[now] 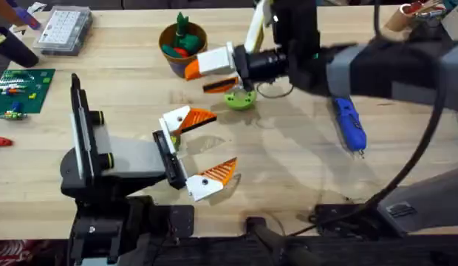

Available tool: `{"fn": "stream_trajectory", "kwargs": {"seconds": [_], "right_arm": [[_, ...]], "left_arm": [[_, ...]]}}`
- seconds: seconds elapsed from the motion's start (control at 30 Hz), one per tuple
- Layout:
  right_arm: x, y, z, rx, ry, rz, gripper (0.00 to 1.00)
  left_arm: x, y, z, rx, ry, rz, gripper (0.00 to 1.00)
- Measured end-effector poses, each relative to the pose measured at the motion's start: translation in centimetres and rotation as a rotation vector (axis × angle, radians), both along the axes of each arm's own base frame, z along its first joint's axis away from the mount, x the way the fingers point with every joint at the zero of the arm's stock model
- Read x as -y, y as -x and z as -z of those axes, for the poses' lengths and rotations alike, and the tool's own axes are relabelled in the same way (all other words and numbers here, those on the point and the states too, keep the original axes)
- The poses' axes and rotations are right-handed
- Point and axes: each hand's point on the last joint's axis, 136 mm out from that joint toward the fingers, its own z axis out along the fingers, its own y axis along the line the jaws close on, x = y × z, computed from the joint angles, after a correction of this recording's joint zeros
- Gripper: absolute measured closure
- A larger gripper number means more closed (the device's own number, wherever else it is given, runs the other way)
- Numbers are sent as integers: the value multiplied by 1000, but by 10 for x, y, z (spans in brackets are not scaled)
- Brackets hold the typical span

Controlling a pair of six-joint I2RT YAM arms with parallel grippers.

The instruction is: Pick up the gripper from the table and insert it into the empty holder that is missing its gripper. Then pick up a screw, insert it into the mounting hole, and use the screwdriver to tighten it. Finally, clean up the table by picking up the vegetable and placing it into the bucket.

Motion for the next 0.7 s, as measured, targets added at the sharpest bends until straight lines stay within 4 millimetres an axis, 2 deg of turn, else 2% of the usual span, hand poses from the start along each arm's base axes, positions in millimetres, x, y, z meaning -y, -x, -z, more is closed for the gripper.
{"fn": "stream_trajectory", "kwargs": {"seconds": [0.13, 0.2, 0.4, 0.57, 0.7], "right_arm": [[1, -16, -22, 99, 64, -16, 4], [10, -21, -29, 102, 128, -15, 5], [61, -21, -33, 116, 416, 9, 5], [89, -18, -61, 275, 575, 12, 4], [112, -14, -70, 349, 697, 25, 4]], "left_arm": [[0, 0, 0, 1, 0, 2, 14], [0, 0, 0, 2, -1, 3, 14], [0, 1, 0, 2, 0, 7, 14], [0, 1, 0, 1, 0, 7, 15], [0, 1, 0, 2, 0, 7, 14]]}}
